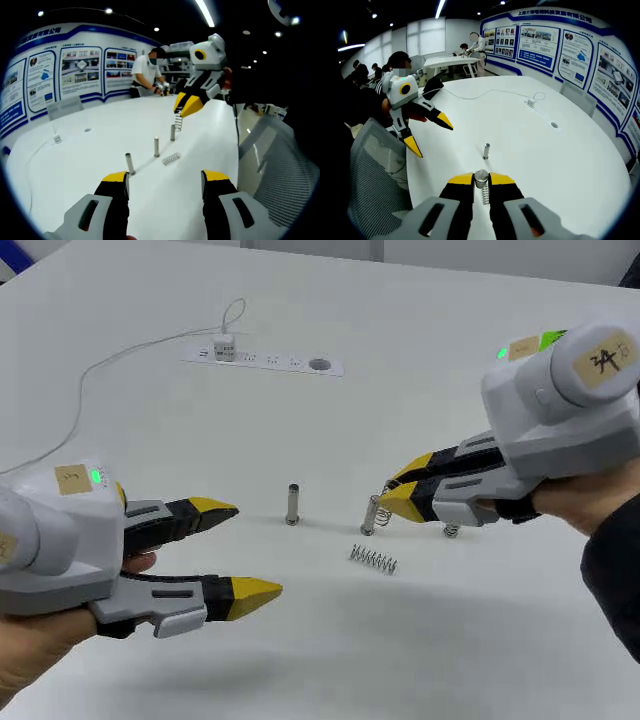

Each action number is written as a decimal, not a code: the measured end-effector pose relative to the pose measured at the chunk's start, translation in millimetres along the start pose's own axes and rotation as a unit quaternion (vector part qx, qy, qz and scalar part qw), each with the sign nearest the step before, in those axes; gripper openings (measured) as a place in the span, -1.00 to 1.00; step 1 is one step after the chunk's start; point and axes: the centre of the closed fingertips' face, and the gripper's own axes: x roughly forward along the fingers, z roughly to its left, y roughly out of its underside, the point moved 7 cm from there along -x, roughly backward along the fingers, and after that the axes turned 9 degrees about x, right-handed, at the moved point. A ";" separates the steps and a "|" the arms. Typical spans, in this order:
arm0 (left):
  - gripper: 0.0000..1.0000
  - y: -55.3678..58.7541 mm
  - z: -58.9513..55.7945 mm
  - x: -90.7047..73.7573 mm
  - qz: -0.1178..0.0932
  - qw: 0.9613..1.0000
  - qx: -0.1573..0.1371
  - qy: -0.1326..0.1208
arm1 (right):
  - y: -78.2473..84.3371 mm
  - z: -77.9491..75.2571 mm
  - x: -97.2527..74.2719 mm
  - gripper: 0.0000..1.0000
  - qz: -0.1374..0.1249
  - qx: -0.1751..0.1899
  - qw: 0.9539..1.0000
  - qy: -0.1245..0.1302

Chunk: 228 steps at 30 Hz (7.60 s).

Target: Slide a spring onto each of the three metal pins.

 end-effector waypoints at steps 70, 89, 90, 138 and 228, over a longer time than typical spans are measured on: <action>0.34 3.8 -12.2 -2.6 0.013 1.000 -0.019 -0.007 | 47.2 -49.8 72.8 -0.74 0.019 0.067 0.995 0.068; 0.34 -1.6 -13.2 0.1 0.007 1.000 -0.009 0.003 | 62.6 -26.3 61.5 -0.65 0.024 0.058 0.997 0.043; 0.34 -2.0 -13.3 0.4 0.007 1.000 -0.009 0.003 | 65.0 -24.3 62.5 -0.63 0.027 0.059 0.997 0.036; 0.13 -0.5 -17.4 11.3 0.035 0.998 0.021 0.049 | 80.6 -6.7 62.3 -0.77 0.082 0.027 0.996 0.000; -0.77 2.2 -40.4 43.9 0.031 0.987 0.081 0.137 | 1.9 87.4 43.8 -0.76 0.057 -0.088 0.985 -0.140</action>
